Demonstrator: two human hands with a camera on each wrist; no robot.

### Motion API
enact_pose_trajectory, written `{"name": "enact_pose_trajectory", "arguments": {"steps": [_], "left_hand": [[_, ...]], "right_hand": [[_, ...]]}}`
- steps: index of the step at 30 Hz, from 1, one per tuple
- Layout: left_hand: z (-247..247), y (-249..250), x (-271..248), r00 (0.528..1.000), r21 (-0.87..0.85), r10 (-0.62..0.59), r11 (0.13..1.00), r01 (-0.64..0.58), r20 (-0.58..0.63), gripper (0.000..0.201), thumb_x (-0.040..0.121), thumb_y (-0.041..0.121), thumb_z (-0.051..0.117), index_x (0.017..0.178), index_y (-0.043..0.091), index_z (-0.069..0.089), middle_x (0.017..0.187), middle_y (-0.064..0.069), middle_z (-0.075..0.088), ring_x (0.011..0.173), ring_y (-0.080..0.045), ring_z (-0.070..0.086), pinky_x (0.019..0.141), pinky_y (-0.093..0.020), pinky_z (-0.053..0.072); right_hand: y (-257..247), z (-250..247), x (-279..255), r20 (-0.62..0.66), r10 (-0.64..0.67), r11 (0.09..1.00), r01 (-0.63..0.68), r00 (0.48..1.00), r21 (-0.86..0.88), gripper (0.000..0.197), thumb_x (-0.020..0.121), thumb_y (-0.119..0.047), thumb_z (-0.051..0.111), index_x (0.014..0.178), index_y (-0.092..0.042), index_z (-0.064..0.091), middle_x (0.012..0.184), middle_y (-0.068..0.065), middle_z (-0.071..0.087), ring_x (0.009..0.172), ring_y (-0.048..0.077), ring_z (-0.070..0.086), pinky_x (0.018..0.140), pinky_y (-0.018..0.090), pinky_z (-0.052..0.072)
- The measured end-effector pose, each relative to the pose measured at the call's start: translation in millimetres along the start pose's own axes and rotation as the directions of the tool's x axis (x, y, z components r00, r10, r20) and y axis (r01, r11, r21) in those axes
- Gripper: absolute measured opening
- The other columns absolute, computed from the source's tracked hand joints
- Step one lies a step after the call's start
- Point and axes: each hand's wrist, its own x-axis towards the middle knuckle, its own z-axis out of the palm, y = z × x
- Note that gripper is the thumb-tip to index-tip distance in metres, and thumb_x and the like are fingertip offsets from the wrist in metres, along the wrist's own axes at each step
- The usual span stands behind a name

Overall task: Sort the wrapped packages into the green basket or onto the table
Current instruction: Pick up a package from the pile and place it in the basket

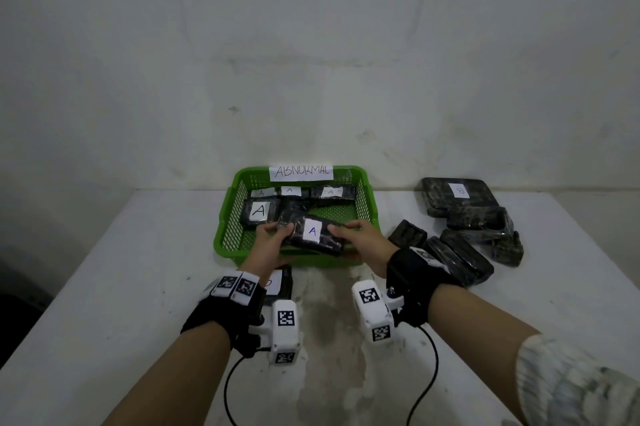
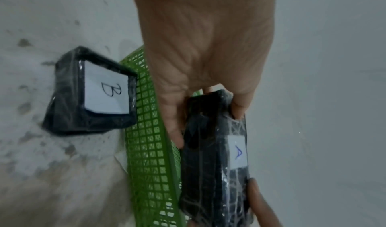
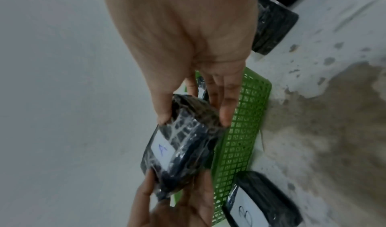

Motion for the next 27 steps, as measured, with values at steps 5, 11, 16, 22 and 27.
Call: {"name": "enact_pose_trajectory", "arguments": {"steps": [5, 11, 16, 22, 27], "left_hand": [[-13.6, 0.7, 17.5, 0.983, 0.462, 0.149, 0.883, -0.084, -0.106, 0.043, 0.096, 0.039, 0.044, 0.12, 0.003, 0.043, 0.125, -0.017, 0.051, 0.109, -0.026, 0.05, 0.097, -0.036, 0.039], [-34.7, 15.5, 49.7, 0.904, 0.879, 0.329, 0.466, 0.097, -0.274, 0.041, 0.094, 0.041, 0.046, 0.128, 0.019, 0.05, 0.138, -0.018, 0.03, 0.127, -0.036, 0.028, 0.107, -0.043, 0.023], [-51.7, 21.6, 77.8, 0.826, 0.848, 0.388, 0.497, 0.185, -0.408, 0.061, 0.086, 0.032, 0.06, 0.139, 0.013, 0.035, 0.148, -0.018, 0.023, 0.137, -0.033, 0.018, 0.11, -0.048, 0.016], [-74.0, 13.6, 105.6, 0.904, 0.757, 0.162, 0.614, 0.222, -0.397, 0.056, 0.096, 0.02, 0.042, 0.145, 0.014, 0.017, 0.137, -0.025, 0.041, 0.12, -0.04, 0.045, 0.103, -0.046, 0.034], [-74.8, 11.1, 95.8, 0.912, 0.803, 0.204, 0.566, 0.186, -0.355, 0.04, 0.096, 0.02, 0.034, 0.134, 0.009, 0.026, 0.127, -0.022, 0.047, 0.112, -0.039, 0.051, 0.096, -0.046, 0.038]], "right_hand": [[-7.5, 15.8, 10.4, -0.043, 0.034, 0.99, -0.028, 0.999, 0.135, 0.061, 0.085, -0.01, 0.07, 0.139, -0.012, 0.042, 0.134, 0.008, 0.053, 0.122, 0.026, 0.049, 0.102, 0.042, 0.04], [-15.5, 27.0, 51.3, -0.216, 0.107, 0.956, -0.041, 0.97, 0.29, 0.046, 0.091, 0.004, 0.055, 0.136, -0.001, 0.046, 0.13, 0.018, 0.057, 0.112, 0.031, 0.058, 0.097, 0.043, 0.049], [-16.3, 32.2, 92.1, -0.311, 0.207, 0.955, -0.123, 0.927, 0.27, 0.044, 0.094, 0.004, 0.053, 0.137, 0.002, 0.046, 0.132, 0.021, 0.055, 0.117, 0.036, 0.055, 0.099, 0.043, 0.048], [-9.1, 47.0, 132.7, -0.275, 0.193, 0.981, -0.188, 0.942, 0.045, 0.041, 0.092, -0.011, 0.057, 0.129, 0.006, 0.051, 0.133, 0.023, 0.054, 0.121, 0.036, 0.055, 0.099, 0.044, 0.049], [3.4, 45.9, 162.3, -0.295, 0.192, 0.98, -0.2, 0.936, 0.003, 0.043, 0.092, -0.015, 0.057, 0.13, 0.005, 0.051, 0.133, 0.022, 0.054, 0.121, 0.035, 0.055, 0.099, 0.044, 0.049]]}}
